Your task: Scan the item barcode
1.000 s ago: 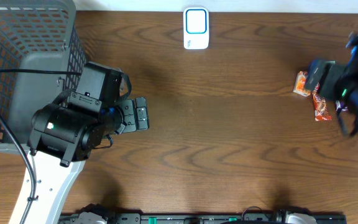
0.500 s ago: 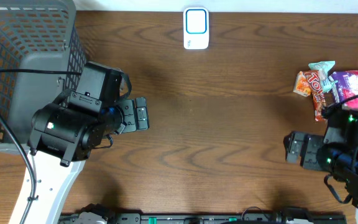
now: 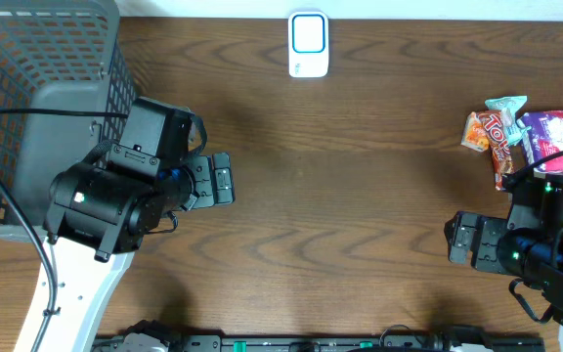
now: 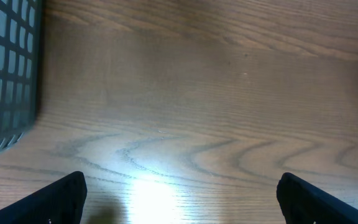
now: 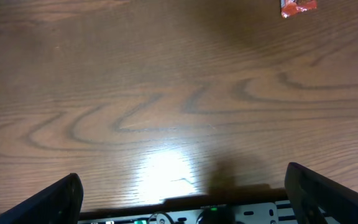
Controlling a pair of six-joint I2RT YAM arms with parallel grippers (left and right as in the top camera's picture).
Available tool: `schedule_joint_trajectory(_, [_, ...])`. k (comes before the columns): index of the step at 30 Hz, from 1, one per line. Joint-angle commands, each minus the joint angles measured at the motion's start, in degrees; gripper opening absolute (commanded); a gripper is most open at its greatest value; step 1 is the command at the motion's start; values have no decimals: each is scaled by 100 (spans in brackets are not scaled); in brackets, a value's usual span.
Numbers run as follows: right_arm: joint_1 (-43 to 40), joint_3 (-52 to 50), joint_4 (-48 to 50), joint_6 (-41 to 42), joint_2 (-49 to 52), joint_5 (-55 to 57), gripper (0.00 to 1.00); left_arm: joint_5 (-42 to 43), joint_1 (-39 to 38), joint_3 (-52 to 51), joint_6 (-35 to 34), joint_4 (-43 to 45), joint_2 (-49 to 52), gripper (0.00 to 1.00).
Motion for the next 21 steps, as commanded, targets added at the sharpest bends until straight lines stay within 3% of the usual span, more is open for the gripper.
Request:
schedule_joint_trajectory(1, [52,-15,96,-184,-50,129,99,-52,13,50,57,-20,-20,98])
schedule_joint_trajectory(8, [876,-688,1521,-457,-756,87,99,-52,13,50,57,-20,-20,98])
schedule_joint_trajectory(21, [1152,-3923,4304,-599,-3112,46,99,-52,13,50,57,-20,-20,98])
